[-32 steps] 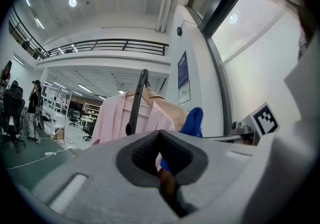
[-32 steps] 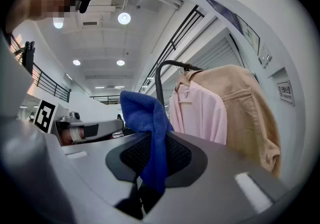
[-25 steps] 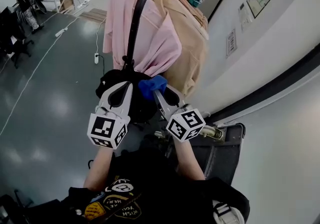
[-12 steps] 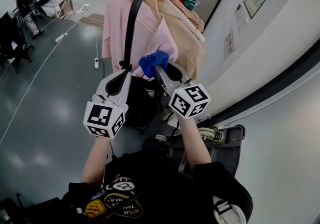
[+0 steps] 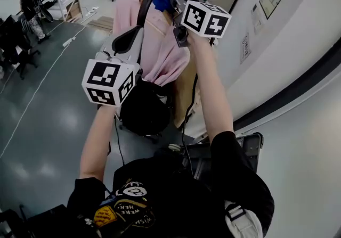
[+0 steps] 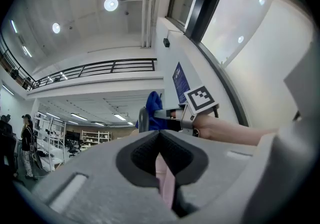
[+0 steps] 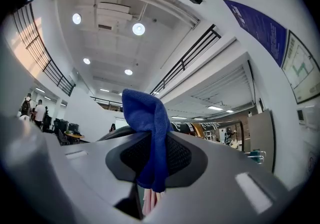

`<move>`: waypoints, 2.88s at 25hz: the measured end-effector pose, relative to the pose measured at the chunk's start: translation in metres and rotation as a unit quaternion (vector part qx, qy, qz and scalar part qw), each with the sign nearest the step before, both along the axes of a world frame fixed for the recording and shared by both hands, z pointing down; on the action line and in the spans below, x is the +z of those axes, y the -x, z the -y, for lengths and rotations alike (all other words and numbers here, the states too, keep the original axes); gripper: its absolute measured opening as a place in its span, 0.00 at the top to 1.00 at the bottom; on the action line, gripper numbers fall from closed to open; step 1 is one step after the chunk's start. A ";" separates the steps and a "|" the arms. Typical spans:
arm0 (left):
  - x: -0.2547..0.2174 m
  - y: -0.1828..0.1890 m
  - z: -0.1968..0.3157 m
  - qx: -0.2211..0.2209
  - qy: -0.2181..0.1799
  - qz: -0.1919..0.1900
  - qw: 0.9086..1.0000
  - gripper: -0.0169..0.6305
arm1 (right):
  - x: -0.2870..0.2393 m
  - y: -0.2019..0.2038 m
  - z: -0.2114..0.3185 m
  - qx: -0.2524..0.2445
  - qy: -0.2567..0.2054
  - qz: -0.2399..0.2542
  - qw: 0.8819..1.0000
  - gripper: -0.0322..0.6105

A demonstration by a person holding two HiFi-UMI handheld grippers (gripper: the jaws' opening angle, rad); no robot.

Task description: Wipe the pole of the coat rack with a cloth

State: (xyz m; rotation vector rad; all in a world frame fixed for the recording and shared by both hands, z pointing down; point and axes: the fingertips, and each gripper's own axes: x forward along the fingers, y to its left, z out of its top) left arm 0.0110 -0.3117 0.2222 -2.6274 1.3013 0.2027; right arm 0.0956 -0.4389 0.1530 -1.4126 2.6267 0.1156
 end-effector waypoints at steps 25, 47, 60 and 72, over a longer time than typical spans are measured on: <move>0.047 0.038 -0.011 -0.023 0.039 -0.024 0.999 0.97 | 0.125 0.086 -0.110 -0.085 -0.064 -0.166 0.980 0.84; 0.032 0.037 -0.033 -0.020 0.020 -0.027 0.999 0.97 | 0.038 0.056 -0.072 -0.022 -0.088 -0.107 0.990 0.84; 0.048 0.036 -0.033 -0.020 0.036 -0.024 0.999 0.97 | 0.196 0.076 -0.091 -0.032 -0.024 -0.217 0.975 0.84; 0.049 0.044 -0.031 -0.031 0.038 -0.026 0.998 0.97 | 0.039 0.043 -0.034 0.016 -0.087 -0.132 0.987 0.84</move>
